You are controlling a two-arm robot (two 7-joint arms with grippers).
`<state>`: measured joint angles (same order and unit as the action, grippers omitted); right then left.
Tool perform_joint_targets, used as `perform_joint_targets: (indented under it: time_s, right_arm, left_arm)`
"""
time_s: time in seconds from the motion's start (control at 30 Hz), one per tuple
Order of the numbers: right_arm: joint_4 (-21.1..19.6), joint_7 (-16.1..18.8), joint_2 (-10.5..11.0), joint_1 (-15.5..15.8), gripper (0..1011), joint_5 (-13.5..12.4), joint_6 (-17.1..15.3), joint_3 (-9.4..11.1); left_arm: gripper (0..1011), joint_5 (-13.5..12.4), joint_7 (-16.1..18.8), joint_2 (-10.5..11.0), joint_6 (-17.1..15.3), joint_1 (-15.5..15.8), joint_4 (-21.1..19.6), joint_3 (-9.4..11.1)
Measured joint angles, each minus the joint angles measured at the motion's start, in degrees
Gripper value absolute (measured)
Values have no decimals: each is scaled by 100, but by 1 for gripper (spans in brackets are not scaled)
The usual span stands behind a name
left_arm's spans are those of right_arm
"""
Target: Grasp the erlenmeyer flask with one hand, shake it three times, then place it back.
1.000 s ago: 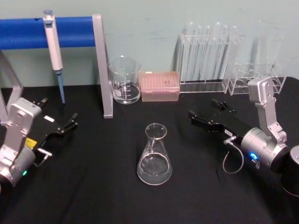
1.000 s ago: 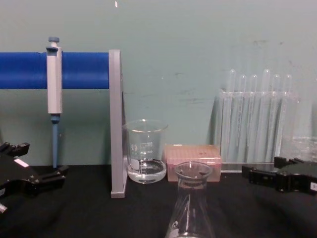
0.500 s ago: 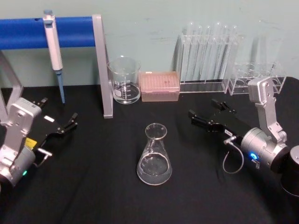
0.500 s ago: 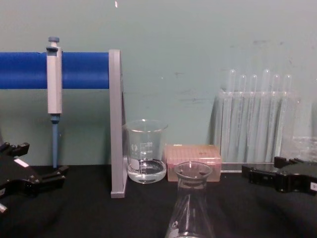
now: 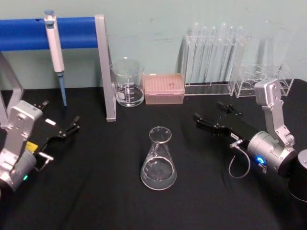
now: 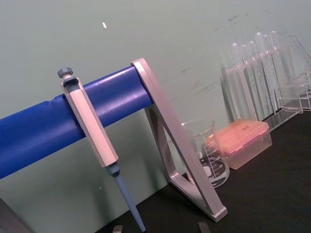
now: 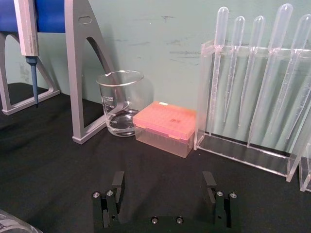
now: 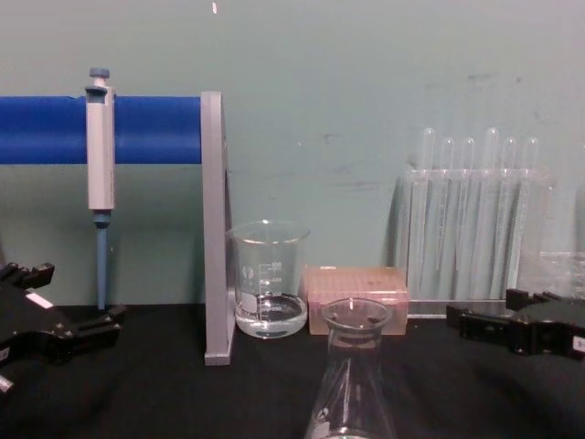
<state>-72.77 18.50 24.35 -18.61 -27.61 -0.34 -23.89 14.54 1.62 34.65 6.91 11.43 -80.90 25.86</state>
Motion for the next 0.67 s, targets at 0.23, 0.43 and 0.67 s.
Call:
perform_joint_targets:
  time_s: [0.23, 0.43, 0.67]
  right_arm:
    - [0, 0, 0, 0, 1000, 0, 0, 0]
    - [0, 0, 0, 0, 1000, 0, 0, 0]
    - [0, 0, 0, 0, 1000, 0, 0, 0]
  left_arm:
    - [1001, 0, 0, 0, 0, 0, 0, 0]
    - [1001, 0, 0, 0, 0, 0, 0, 0]
    - [1001, 0, 0, 0, 0, 0, 0, 0]
